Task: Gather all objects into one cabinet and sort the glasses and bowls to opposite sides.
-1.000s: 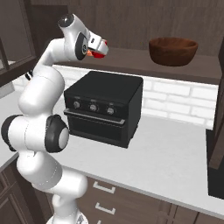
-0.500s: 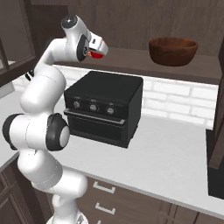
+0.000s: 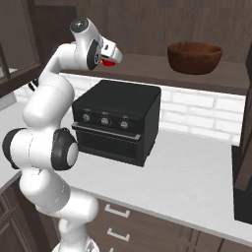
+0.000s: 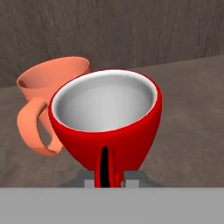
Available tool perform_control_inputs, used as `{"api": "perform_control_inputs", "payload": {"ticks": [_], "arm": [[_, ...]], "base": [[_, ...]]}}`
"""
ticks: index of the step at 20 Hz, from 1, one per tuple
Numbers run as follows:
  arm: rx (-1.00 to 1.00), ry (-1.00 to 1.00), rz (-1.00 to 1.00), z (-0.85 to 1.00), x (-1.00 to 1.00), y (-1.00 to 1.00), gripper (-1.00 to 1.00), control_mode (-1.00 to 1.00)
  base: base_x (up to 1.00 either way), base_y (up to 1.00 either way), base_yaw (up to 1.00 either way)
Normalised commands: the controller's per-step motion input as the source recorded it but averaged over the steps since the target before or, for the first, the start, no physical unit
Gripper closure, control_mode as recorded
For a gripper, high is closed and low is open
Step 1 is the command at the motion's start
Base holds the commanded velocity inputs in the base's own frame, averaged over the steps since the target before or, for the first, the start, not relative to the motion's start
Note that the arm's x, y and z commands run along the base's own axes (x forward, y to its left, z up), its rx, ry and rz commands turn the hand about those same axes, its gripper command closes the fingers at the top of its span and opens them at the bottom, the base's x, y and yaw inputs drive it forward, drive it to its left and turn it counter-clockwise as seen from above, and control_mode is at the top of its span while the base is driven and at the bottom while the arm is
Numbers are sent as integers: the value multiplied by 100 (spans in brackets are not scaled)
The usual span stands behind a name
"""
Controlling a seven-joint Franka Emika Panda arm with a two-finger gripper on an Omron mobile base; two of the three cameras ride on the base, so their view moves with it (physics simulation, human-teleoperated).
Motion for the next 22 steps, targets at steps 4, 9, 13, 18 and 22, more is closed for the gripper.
{"api": "perform_control_inputs", "payload": {"ticks": [4, 9, 13, 18, 22], "arm": [[0, 0, 0, -2, 0, -1, -100, -100], [0, 0, 0, 1, -10, -1, -100, -100], [0, 0, 0, 1, -81, -4, -100, -100], [-1, -6, 0, -3, -100, 0, -100, -100], [-1, -11, 2, 6, -100, -22, -100, -100]], "base": [[0, 0, 0], [0, 0, 0], [0, 0, 0], [0, 0, 0], [0, 0, 0]]}}
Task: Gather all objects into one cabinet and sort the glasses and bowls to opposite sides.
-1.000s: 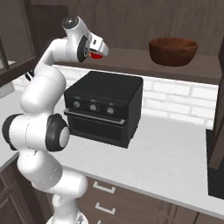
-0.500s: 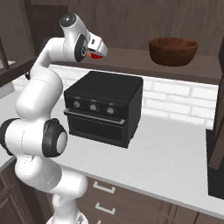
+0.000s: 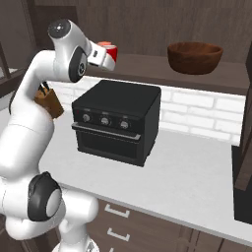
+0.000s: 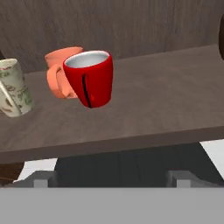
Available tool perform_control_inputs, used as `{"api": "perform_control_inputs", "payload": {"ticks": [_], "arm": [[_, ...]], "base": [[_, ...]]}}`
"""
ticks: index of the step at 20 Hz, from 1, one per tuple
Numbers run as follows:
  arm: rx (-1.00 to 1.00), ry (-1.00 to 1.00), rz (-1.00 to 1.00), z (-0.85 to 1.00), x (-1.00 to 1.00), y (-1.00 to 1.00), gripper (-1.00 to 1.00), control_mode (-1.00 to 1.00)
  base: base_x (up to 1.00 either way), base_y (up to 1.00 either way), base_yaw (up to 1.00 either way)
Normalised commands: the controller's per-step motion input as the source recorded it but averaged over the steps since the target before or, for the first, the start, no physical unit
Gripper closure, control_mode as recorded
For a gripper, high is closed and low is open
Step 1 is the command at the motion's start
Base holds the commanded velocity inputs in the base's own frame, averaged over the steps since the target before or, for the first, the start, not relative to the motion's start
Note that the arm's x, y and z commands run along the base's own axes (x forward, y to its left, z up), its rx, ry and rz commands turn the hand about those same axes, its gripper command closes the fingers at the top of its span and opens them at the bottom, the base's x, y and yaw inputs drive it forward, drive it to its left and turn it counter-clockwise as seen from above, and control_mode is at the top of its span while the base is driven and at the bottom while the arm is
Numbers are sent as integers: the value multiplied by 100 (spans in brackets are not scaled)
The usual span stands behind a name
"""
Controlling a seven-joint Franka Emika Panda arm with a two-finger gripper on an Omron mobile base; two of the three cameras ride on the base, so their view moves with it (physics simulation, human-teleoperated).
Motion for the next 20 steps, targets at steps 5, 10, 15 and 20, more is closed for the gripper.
{"api": "perform_control_inputs", "payload": {"ticks": [5, 10, 15, 20], "arm": [[-6, -7, 5, 9, -100, -45, -100, -100], [-9, -6, 5, -10, -100, -38, -100, -100], [-15, -7, 3, -34, -100, -22, -100, -100], [-13, 0, 0, -49, -100, -3, -100, -100]], "base": [[0, 0, 0], [0, 0, 0], [0, 0, 0], [0, 0, 0]]}}
